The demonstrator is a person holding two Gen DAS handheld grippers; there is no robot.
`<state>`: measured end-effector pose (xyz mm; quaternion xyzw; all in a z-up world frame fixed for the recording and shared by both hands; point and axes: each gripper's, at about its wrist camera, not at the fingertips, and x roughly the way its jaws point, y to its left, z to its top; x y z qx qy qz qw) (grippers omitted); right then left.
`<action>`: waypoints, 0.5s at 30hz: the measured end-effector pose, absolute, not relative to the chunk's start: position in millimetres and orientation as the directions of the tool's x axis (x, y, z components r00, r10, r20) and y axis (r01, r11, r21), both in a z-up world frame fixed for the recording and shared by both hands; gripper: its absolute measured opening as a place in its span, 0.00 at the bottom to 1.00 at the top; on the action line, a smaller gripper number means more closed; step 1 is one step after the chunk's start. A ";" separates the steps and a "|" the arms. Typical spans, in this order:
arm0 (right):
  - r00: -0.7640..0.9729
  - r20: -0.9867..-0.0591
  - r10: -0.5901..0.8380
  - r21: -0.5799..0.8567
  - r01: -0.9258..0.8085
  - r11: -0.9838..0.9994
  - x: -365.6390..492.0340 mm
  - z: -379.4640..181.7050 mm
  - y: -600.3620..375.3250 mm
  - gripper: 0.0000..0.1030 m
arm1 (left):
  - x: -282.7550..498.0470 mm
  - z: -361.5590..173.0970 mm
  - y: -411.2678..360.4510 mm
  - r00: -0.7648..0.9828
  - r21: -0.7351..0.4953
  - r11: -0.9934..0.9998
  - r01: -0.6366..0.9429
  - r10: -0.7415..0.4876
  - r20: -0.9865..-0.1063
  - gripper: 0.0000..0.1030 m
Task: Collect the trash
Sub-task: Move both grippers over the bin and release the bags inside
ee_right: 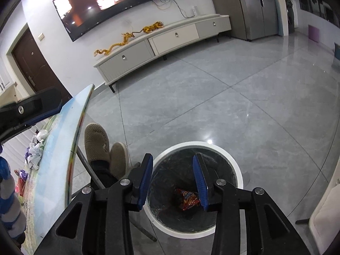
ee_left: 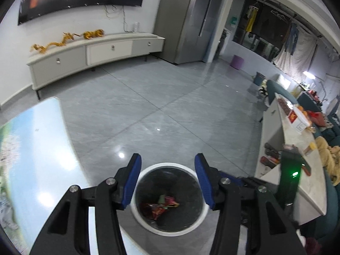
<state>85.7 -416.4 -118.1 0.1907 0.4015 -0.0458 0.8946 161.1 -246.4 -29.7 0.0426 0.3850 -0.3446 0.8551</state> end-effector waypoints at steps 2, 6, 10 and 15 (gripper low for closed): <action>0.684 -0.727 0.065 0.295 0.225 0.929 84.5 -109.3 -412.2 0.38 | 157.2 -28.2 -238.8 0.495 -0.163 0.776 0.609 -0.532 -0.687 0.54; 0.704 -0.708 0.060 0.278 0.200 0.939 81.1 -93.3 -400.0 0.39 | 150.0 -25.9 -219.2 0.544 -0.121 0.807 0.577 -0.491 -0.680 0.57; 0.717 -0.693 0.066 0.268 0.172 0.948 79.7 -81.8 -387.8 0.42 | 144.8 -24.5 -199.4 0.570 -0.112 0.829 0.548 -0.468 -0.675 0.58; 0.735 -0.674 0.076 0.256 0.135 0.957 77.2 -65.7 -370.1 0.43 | 136.9 -19.9 -175.7 0.605 -0.101 0.852 0.514 -0.443 -0.662 0.58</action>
